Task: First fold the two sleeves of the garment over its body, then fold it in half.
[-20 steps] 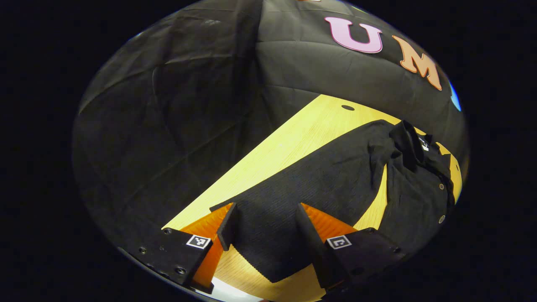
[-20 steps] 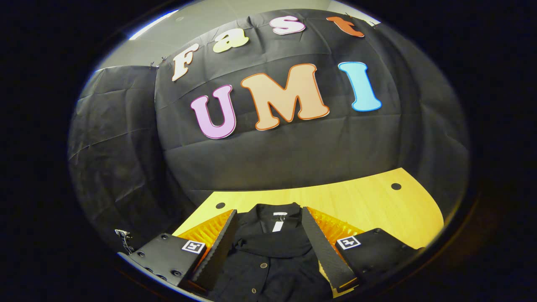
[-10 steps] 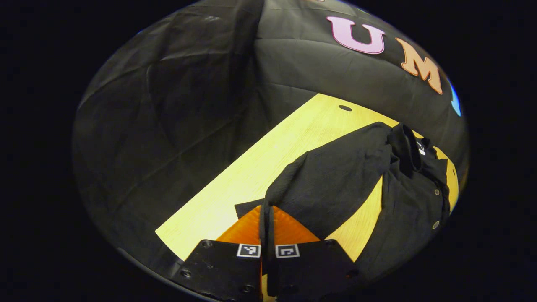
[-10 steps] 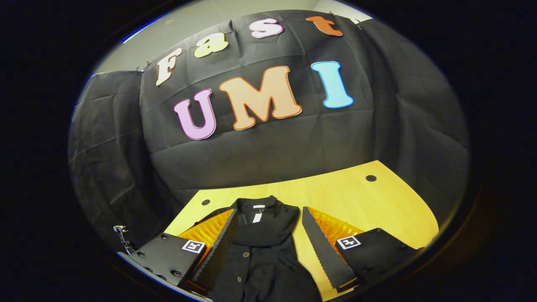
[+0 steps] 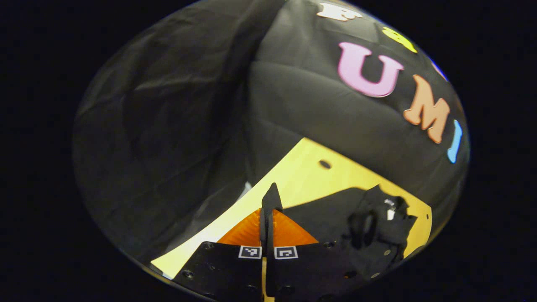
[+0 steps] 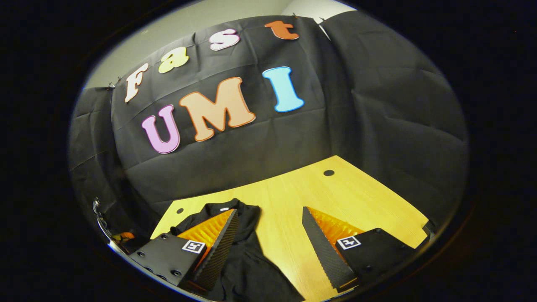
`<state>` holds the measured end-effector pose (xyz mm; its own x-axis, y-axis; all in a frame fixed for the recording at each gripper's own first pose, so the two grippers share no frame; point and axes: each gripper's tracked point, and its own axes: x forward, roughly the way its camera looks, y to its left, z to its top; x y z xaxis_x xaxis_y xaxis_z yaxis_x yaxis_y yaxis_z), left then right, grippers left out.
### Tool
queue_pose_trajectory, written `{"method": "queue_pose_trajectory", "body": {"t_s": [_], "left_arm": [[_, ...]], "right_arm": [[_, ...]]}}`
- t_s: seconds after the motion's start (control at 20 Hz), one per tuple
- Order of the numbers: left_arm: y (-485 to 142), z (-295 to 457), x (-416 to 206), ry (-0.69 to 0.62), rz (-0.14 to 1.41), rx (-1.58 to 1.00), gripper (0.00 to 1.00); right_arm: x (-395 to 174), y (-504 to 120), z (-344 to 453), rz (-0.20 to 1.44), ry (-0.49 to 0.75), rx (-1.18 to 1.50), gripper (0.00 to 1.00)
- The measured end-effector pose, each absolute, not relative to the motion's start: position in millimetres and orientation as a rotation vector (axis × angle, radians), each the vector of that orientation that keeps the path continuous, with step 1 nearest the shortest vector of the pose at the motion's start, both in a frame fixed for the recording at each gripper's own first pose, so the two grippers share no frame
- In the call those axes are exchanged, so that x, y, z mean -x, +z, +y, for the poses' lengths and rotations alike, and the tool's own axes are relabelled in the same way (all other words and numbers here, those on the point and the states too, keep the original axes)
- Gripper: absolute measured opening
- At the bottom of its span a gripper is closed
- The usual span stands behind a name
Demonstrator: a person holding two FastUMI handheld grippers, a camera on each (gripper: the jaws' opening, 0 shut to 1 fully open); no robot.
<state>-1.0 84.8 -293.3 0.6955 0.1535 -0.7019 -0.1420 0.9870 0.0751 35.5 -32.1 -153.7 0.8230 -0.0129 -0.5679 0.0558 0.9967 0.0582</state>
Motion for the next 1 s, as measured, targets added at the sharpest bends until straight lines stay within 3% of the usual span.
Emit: {"method": "queue_pose_trajectory", "body": {"t_s": [0.25,0.55,0.7,0.95,1.0], "left_arm": [[-310,-111,-56,-0.26,0.735,-0.111,0.0],[-391,-311,-4,-0.662,0.867,-0.22,0.0],[-437,-365,12,-0.767,0.931,-0.228,0.02],[-446,-424,48,-0.884,0.901,-0.23,0.95],[-438,-420,50,-0.893,0.885,-0.237,0.95]], "right_arm": [[-12,-149,-78,0.592,-0.132,-0.099,0.98],[22,-130,-146,0.546,-0.295,-0.115,0.98],[42,-127,-178,0.547,-0.371,-0.106,0.98],[53,-124,-205,0.558,-0.432,-0.108,0.98],[52,-124,-203,0.555,-0.428,-0.108,0.98]]}}
